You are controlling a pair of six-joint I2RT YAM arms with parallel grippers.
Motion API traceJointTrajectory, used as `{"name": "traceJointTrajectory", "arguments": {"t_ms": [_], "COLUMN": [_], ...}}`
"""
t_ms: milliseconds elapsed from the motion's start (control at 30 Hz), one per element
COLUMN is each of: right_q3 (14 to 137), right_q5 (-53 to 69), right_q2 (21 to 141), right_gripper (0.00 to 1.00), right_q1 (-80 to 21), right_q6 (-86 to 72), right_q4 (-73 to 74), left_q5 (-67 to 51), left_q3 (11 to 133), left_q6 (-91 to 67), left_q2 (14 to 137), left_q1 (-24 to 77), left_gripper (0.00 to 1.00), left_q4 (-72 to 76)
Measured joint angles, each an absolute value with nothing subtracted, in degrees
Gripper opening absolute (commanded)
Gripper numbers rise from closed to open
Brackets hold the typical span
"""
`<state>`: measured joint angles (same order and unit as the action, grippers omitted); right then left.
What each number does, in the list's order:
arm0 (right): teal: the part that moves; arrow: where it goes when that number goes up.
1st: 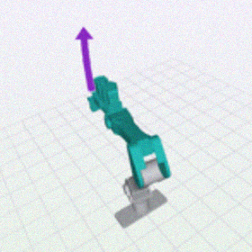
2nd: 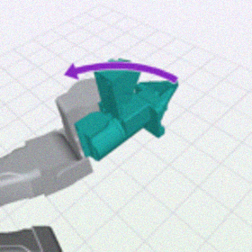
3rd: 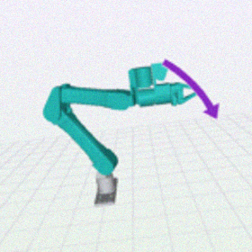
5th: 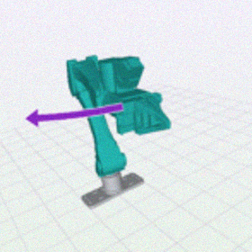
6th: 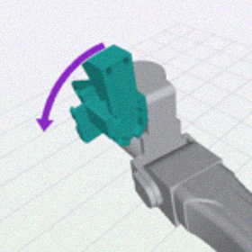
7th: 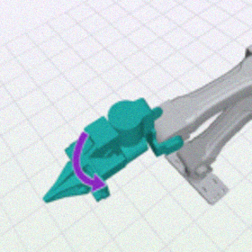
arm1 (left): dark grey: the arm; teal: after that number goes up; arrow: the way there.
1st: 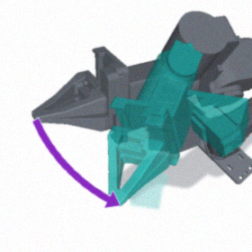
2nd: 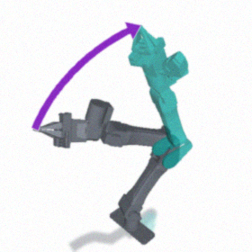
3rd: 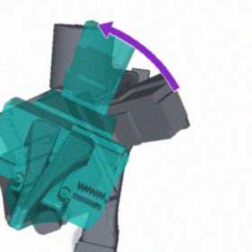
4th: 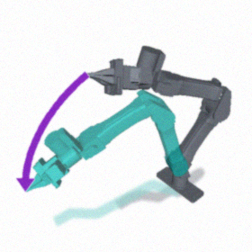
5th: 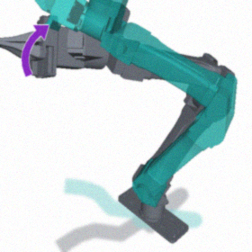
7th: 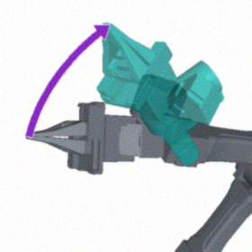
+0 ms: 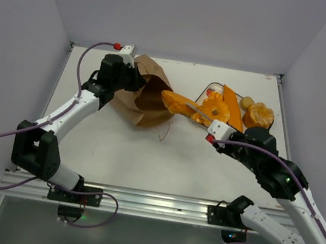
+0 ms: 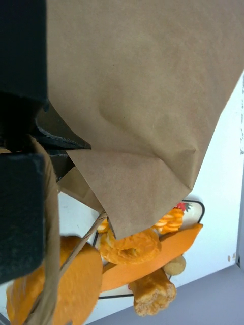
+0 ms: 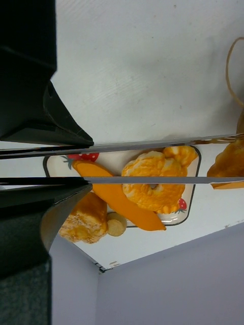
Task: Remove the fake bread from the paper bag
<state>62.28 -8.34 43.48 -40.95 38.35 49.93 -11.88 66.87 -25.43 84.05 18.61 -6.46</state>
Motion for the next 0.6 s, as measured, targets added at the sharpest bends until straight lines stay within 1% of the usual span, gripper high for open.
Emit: {"name": "traceJointTrajectory", "arguments": {"t_ms": [167,367,600], "right_q3": [61.25,60.40,60.40], "right_q5": [-7.16,-7.27,-11.31], "right_q2": [39.66,38.61,40.93], "right_gripper": [0.00,0.00,0.00], "right_q1": [-35.24,-28.16,-23.05], "right_q6": [37.01,34.83,31.07], "right_q4": [49.95,50.11,50.22], "left_q5": [-11.53,-11.53,-12.45], "left_q3": [66.87,66.81,62.96], "left_q6": [-24.38,-23.11,-21.41], "left_q2": [85.19,84.88,79.24], "left_q1": [17.39,15.62,15.33], "left_gripper": [0.03,0.03,0.03], "left_q4": [-7.68,-8.32,-8.64]}}
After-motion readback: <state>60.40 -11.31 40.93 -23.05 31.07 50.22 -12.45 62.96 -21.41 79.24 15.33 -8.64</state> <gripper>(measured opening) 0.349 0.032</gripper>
